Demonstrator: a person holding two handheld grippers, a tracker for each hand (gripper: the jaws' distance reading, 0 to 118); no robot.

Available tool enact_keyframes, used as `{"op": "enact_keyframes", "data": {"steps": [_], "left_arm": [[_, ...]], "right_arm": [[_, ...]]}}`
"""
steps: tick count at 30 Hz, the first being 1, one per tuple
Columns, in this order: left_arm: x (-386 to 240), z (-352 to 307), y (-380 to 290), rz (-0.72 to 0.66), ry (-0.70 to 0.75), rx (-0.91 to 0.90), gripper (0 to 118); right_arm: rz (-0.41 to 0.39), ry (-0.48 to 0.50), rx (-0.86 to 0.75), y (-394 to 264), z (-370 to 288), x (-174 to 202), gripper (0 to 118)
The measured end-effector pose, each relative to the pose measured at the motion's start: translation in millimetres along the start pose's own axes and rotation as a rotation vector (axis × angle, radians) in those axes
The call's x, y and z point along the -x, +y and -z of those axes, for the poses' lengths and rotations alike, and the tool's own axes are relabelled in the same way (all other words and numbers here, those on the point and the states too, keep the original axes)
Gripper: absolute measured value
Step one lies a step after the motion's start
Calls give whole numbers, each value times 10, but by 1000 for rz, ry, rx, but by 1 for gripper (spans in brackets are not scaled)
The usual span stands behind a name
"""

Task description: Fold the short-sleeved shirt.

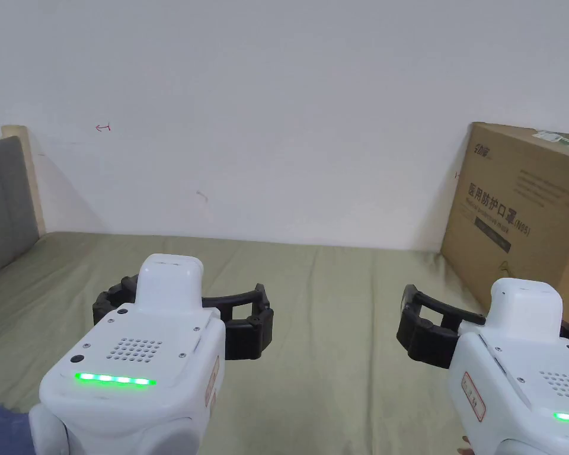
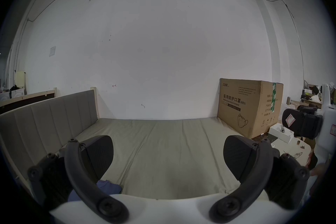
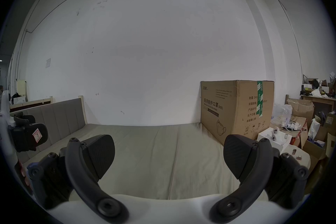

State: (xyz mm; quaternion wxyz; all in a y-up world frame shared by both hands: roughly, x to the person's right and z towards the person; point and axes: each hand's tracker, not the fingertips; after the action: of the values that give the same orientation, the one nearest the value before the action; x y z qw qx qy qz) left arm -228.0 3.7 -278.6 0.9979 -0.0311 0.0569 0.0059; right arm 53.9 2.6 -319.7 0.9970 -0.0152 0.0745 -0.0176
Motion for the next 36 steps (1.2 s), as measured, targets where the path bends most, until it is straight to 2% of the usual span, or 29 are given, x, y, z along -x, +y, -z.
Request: {"op": "enact_keyframes", "data": {"steps": [17,19,20,21,22,24,25,26,28,31,36], "left_arm": [[-11,6,-16,-32,-12,11,117],[-2,10,-5,-43,-10,17,114],[-1,14,0,-45,-8,21,107],[2,20,8,-42,-10,27,99],[9,31,16,-41,-18,42,85],[-7,64,13,-13,22,107,36],[-12,75,-6,12,23,119,11],[9,70,-36,8,19,108,1],[62,40,-83,-32,-2,103,0],[94,71,-111,-49,4,121,0],[90,117,-125,-64,-7,140,0]], "right_arm": [[33,11,17,-58,9,-43,117],[39,43,17,-53,-3,-54,117],[42,57,18,-51,-5,-59,116],[45,61,15,-51,-13,-62,111],[51,68,7,-52,-26,-67,100],[58,44,-1,-66,-6,-84,20],[56,11,23,-66,23,-86,1],[72,1,21,-76,26,-104,1],[112,42,48,-88,24,-161,0],[79,8,31,-111,-31,-164,0],[64,12,32,-96,-39,-173,0]]}}
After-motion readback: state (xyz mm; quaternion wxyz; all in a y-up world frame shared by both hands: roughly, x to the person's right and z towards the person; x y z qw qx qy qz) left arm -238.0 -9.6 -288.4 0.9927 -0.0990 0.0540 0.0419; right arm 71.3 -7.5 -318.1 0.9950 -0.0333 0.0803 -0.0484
